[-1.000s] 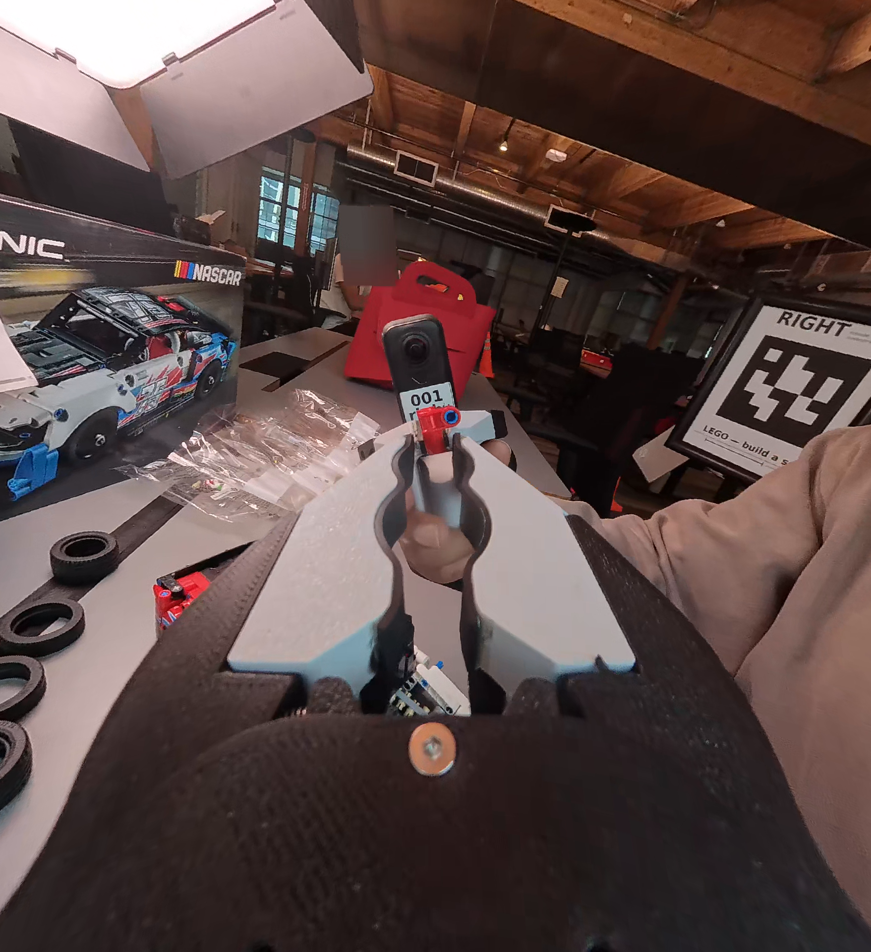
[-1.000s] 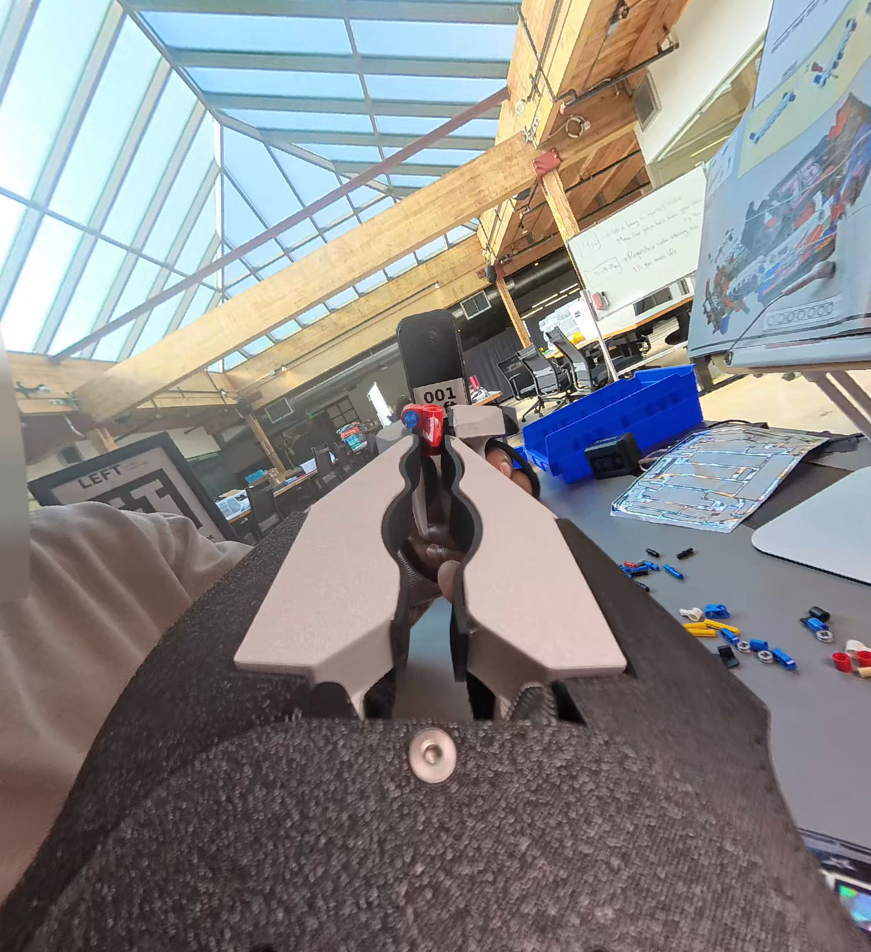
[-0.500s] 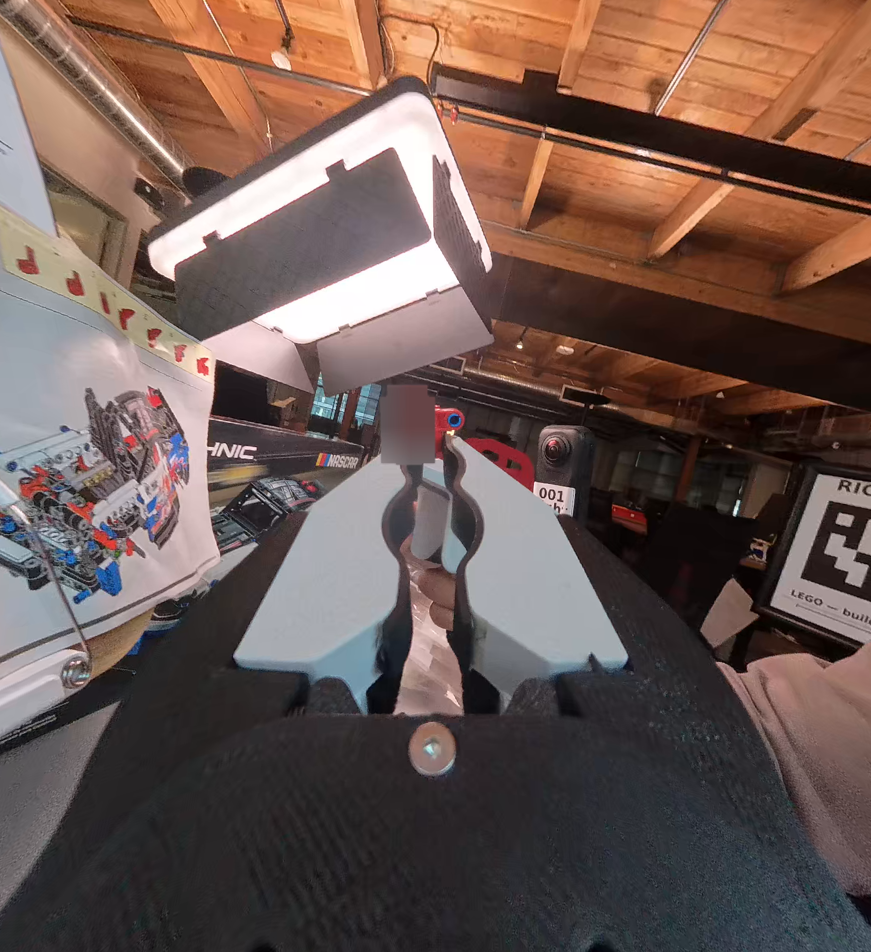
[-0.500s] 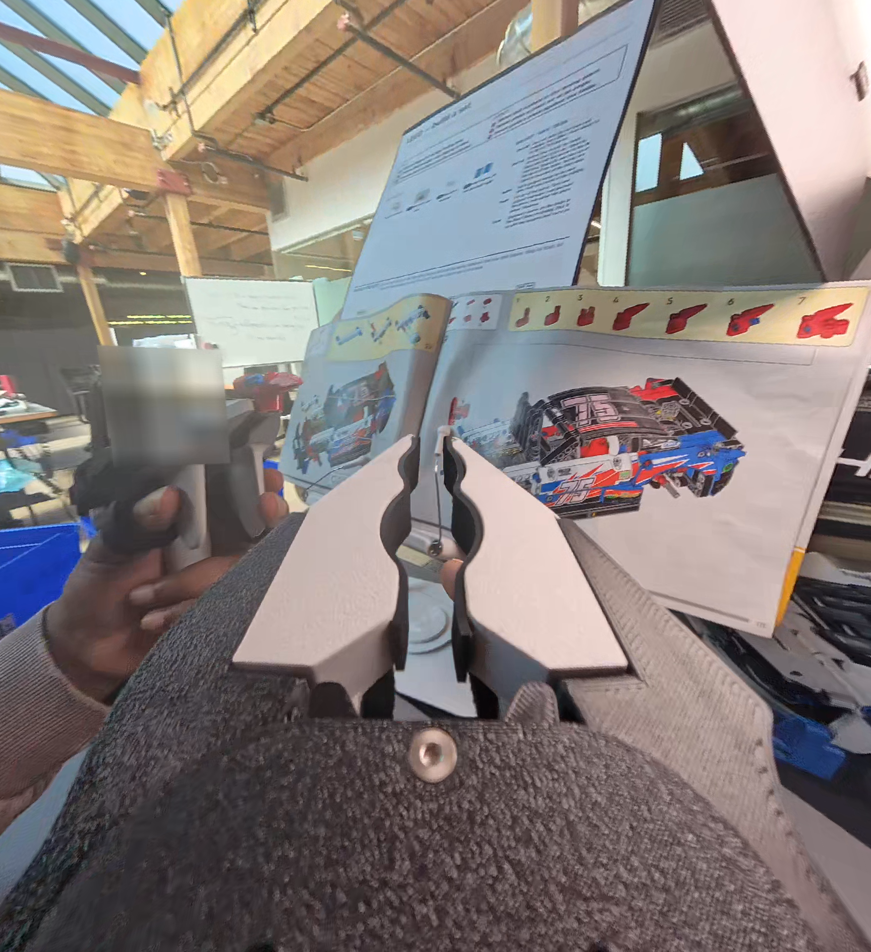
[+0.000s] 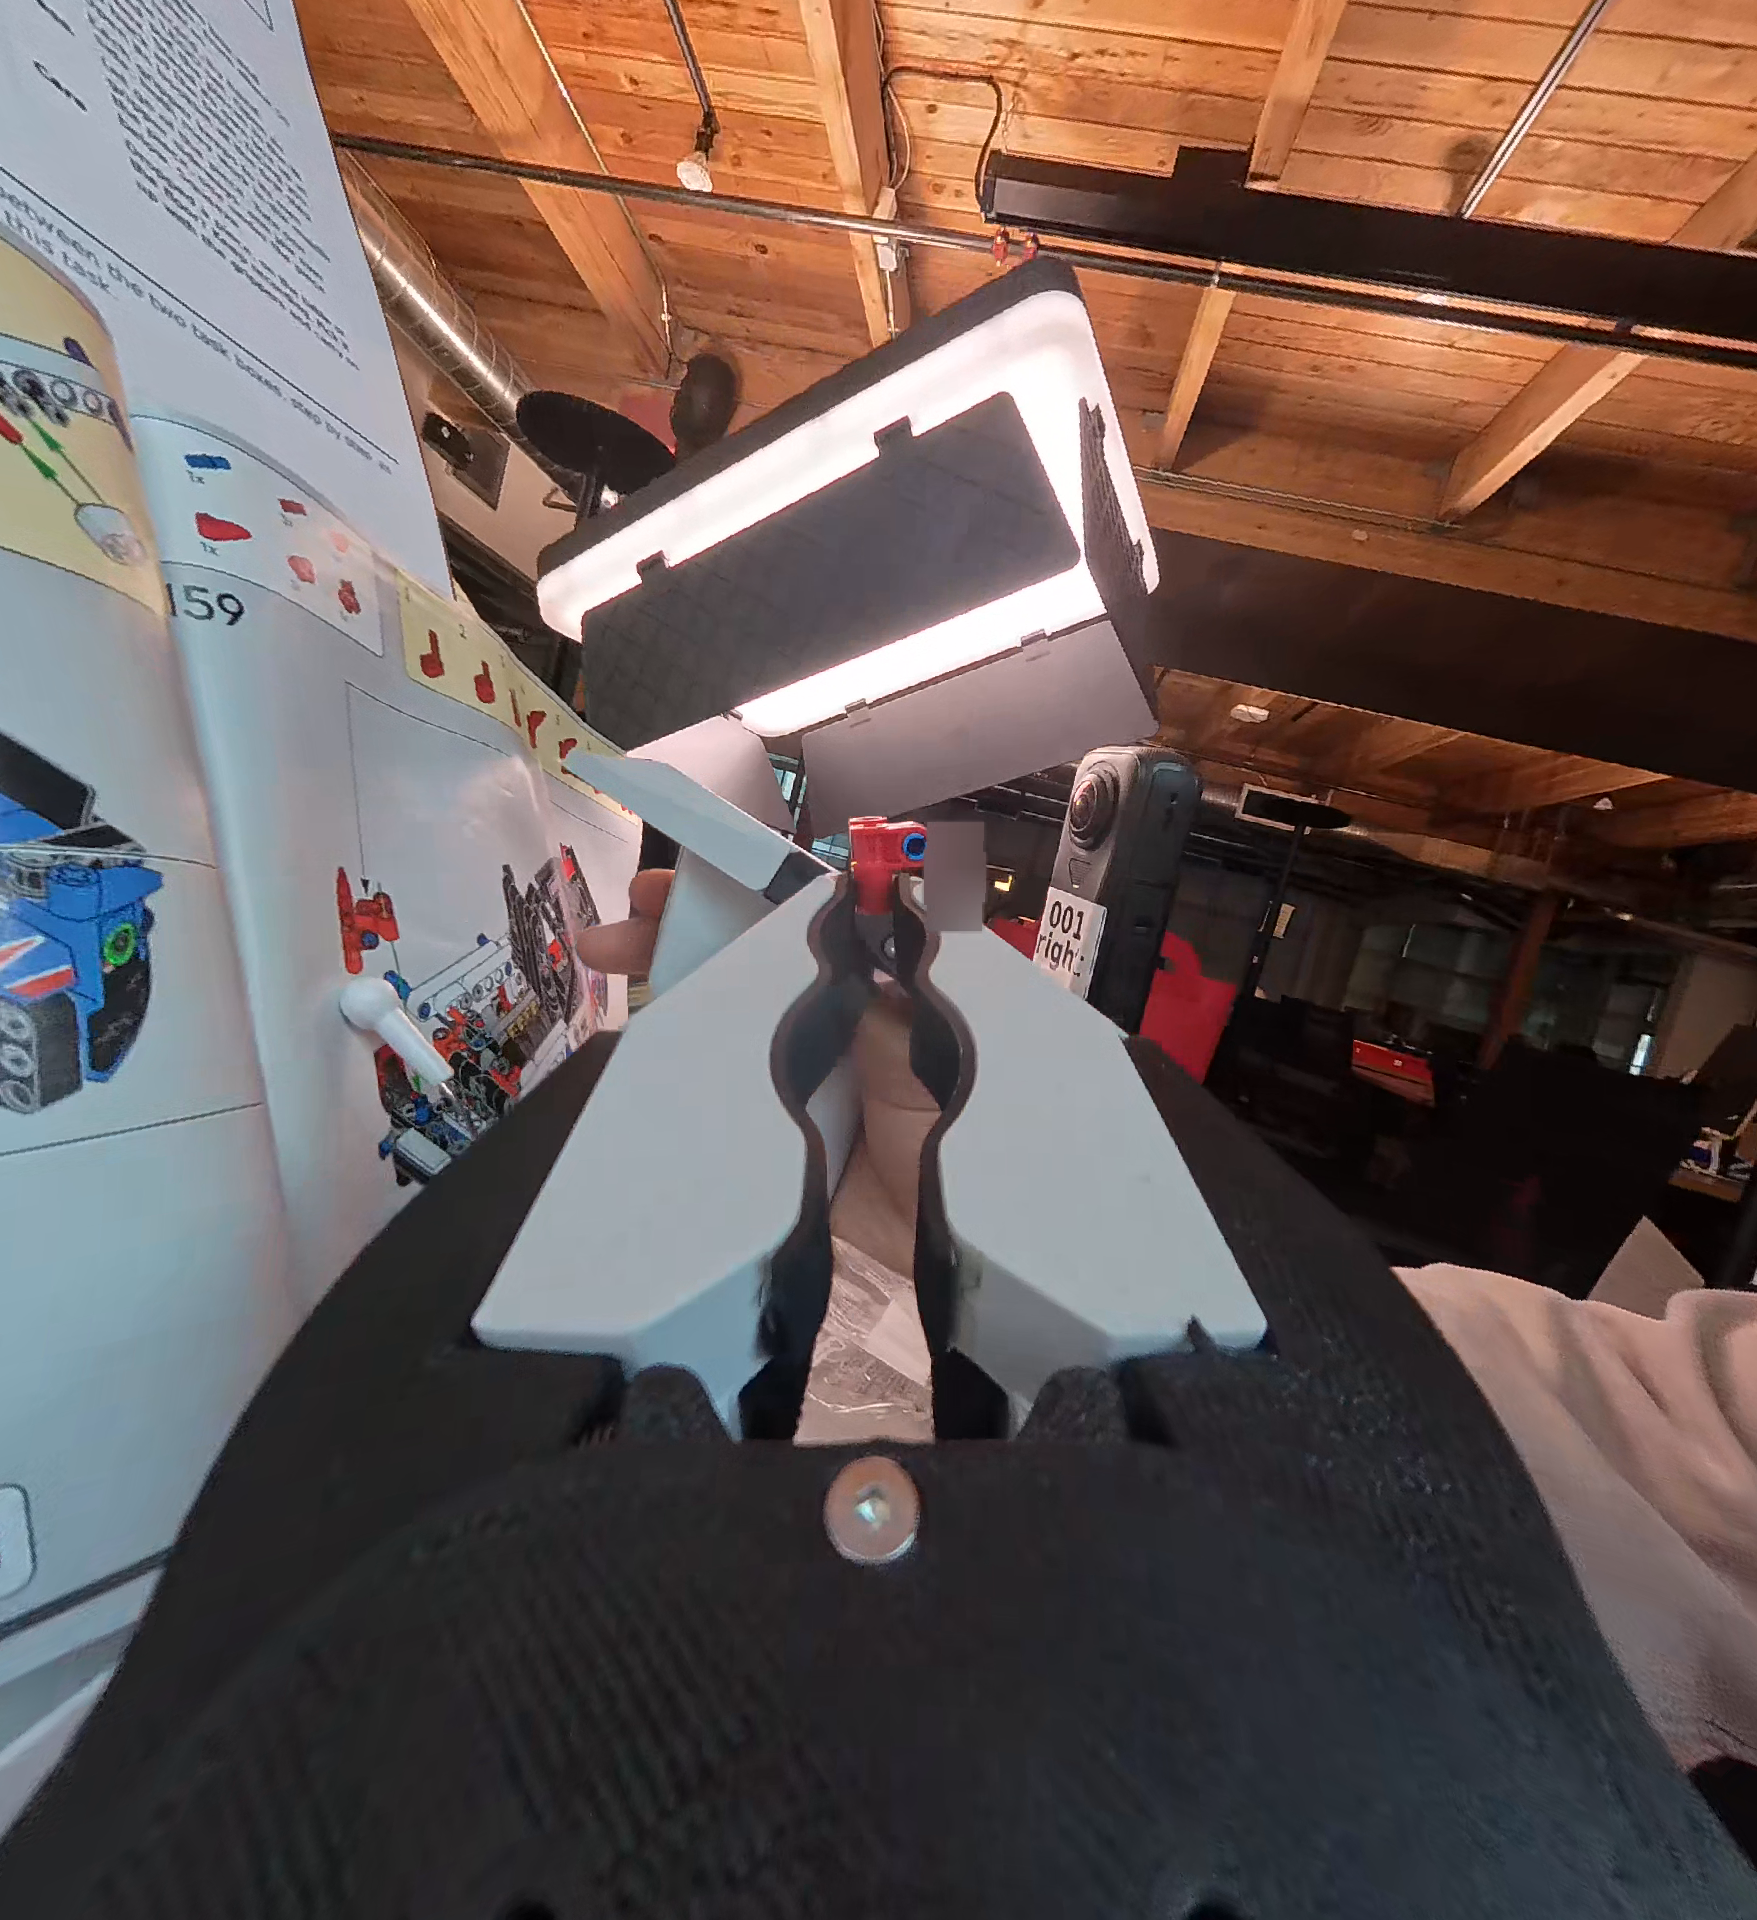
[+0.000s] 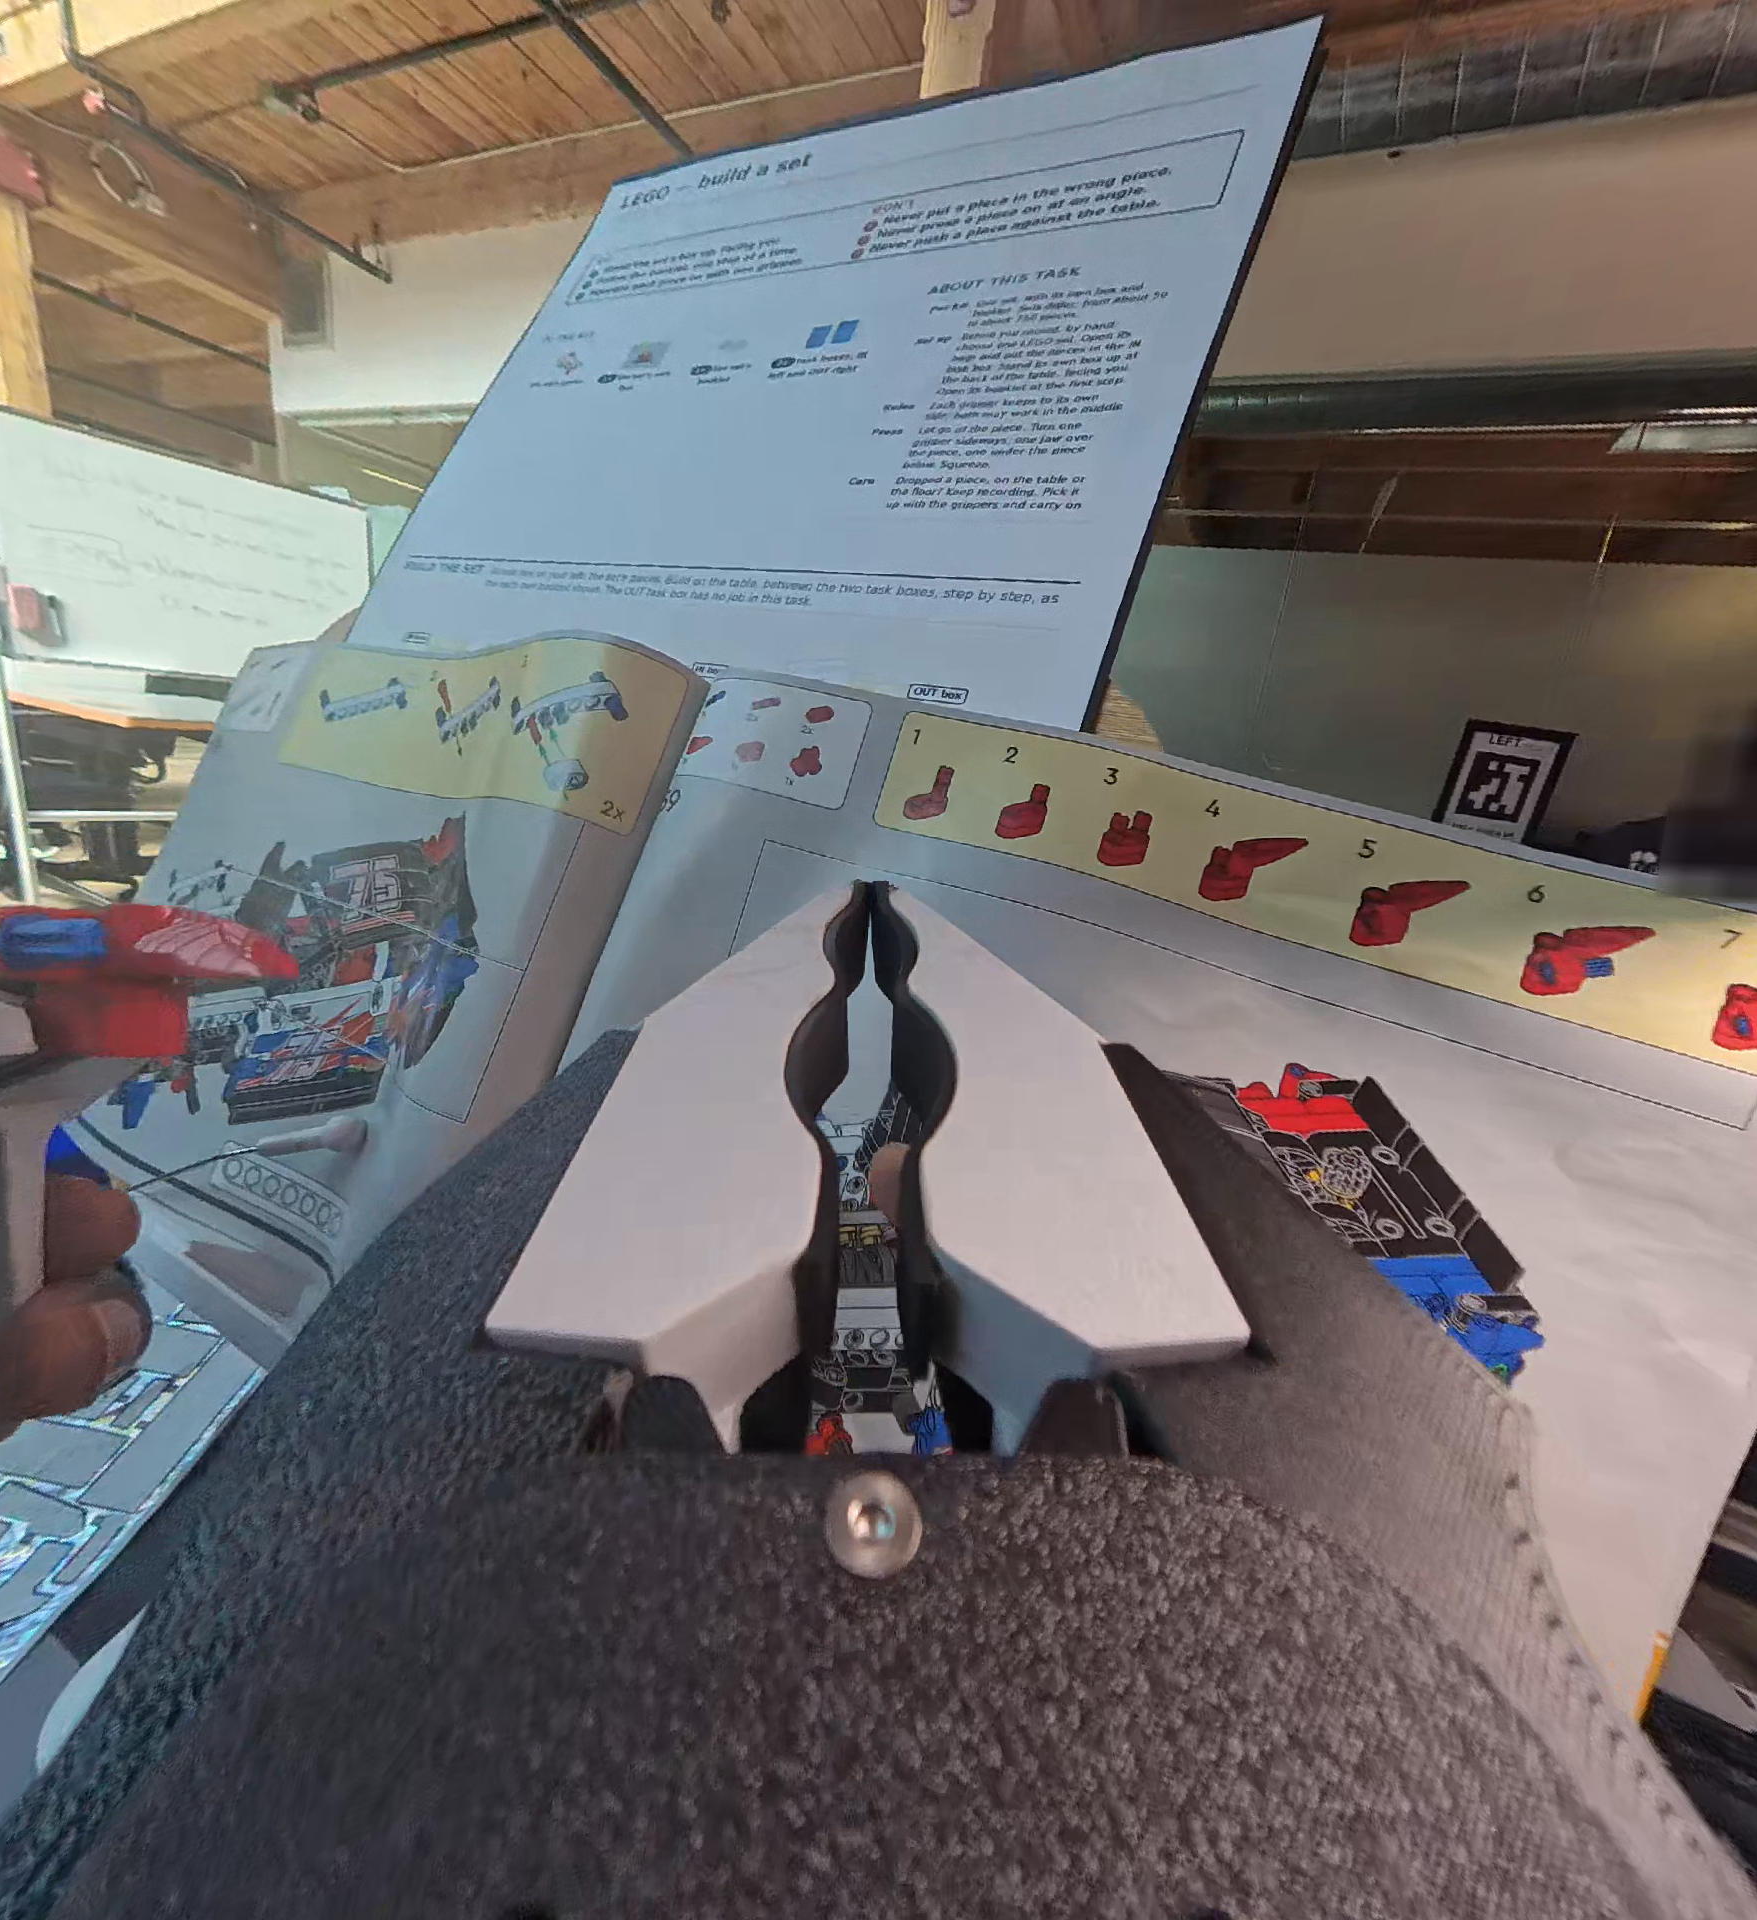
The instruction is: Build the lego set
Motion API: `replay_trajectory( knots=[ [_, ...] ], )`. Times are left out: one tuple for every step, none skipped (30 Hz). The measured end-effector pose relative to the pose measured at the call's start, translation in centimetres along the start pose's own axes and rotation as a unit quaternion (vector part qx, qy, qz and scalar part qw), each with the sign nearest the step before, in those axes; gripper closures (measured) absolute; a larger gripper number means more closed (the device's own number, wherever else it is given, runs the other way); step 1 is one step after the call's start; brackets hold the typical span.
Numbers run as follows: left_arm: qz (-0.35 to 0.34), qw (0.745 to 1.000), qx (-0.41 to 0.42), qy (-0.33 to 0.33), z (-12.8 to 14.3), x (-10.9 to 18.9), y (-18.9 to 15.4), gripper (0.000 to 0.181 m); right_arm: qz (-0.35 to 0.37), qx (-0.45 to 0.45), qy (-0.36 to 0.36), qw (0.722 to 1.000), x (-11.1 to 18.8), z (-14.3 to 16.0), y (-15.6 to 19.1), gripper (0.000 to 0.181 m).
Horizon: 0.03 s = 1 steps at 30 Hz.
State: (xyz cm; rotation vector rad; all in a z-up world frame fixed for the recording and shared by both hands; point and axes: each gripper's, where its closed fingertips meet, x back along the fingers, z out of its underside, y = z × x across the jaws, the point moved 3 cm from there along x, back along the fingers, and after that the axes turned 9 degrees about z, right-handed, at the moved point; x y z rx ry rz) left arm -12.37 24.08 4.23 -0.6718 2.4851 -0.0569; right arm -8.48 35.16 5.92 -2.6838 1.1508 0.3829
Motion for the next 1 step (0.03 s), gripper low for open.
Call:
replay_trajectory(
  knots=[
    [-0.005, 1.000, -0.003, -0.008, -0.23, -0.16, 0.51, 0.177, -0.002, 0.005, -0.001, 1.000, -0.34, 0.06, 0.24, 0.181]
  ],
)
